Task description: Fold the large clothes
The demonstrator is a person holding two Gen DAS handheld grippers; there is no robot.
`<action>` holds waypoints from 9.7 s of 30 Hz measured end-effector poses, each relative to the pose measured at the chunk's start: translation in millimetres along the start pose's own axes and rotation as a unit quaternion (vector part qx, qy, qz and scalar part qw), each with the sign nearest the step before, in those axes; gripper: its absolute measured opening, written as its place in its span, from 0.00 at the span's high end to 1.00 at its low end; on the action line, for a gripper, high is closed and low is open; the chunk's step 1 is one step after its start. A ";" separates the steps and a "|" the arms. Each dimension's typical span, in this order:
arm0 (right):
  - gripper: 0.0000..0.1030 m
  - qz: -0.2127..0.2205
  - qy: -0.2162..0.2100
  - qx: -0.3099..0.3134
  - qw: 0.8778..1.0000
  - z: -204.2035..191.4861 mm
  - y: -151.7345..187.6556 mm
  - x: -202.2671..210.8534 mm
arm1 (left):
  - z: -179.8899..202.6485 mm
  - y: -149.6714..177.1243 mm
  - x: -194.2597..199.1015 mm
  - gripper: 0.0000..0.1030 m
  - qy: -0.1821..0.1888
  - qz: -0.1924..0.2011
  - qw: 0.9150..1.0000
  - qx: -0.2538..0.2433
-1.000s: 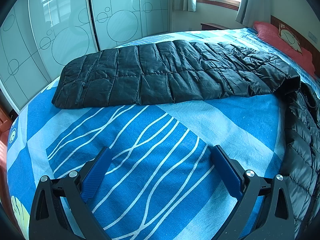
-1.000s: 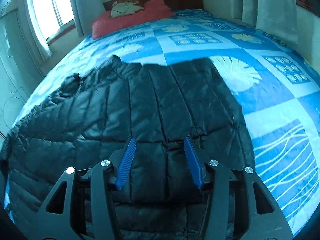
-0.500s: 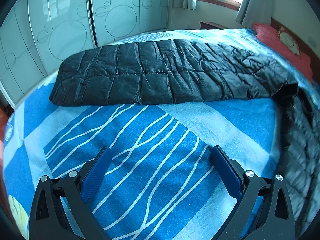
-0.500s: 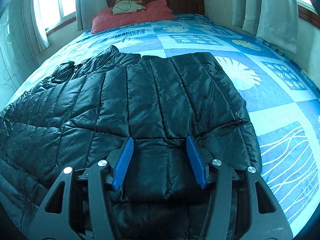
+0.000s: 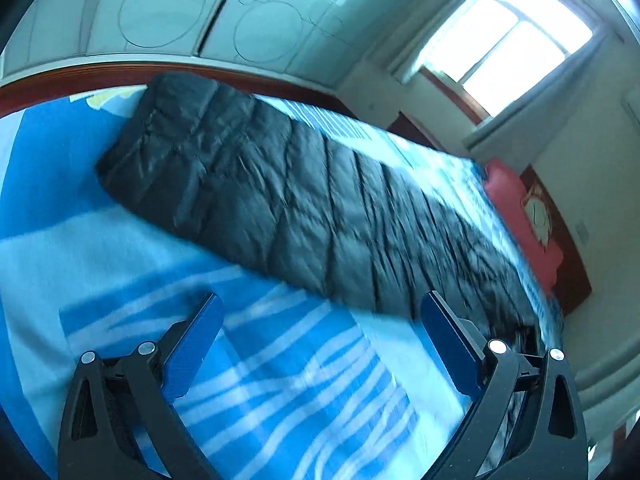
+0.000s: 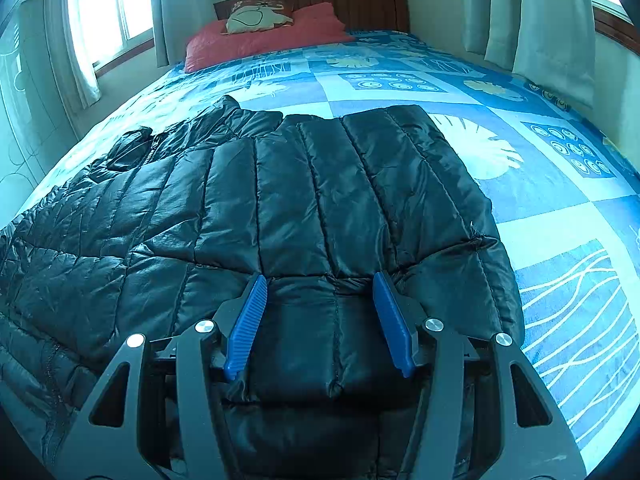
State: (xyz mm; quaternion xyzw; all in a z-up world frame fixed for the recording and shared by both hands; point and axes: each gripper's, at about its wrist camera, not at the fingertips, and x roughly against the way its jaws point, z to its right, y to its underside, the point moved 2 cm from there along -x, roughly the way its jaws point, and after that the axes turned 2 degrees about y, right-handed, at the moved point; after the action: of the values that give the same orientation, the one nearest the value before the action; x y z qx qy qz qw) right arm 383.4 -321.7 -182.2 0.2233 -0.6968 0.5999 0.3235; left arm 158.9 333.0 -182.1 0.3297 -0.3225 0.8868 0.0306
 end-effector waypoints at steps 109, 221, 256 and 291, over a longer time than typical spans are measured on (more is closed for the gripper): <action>0.81 -0.035 -0.016 -0.030 0.999 43.3 -32.0 -2.6 | 323.9 97.2 -78.3 0.29 0.053 -0.019 0.884 -0.464; 0.46 -0.101 -0.167 -0.116 0.974 93.3 280.9 286.6 | 71.7 170.3 109.4 0.28 0.183 -0.290 0.894 -0.290; 0.82 -0.074 -0.189 -0.157 0.967 100.3 285.4 290.2 | 39.7 162.1 115.9 0.77 0.206 -0.314 0.917 -0.131; 0.89 0.100 -0.339 -0.174 0.919 124.4 280.4 476.7 | 58.7 116.9 306.0 0.90 0.376 -0.227 0.878 -0.192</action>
State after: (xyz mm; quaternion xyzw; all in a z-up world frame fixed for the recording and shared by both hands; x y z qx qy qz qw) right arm -164.9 -356.4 -42.3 0.2826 -0.8767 0.3873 0.0397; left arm -78.0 157.4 -27.9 0.0230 -0.3665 0.8336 0.4127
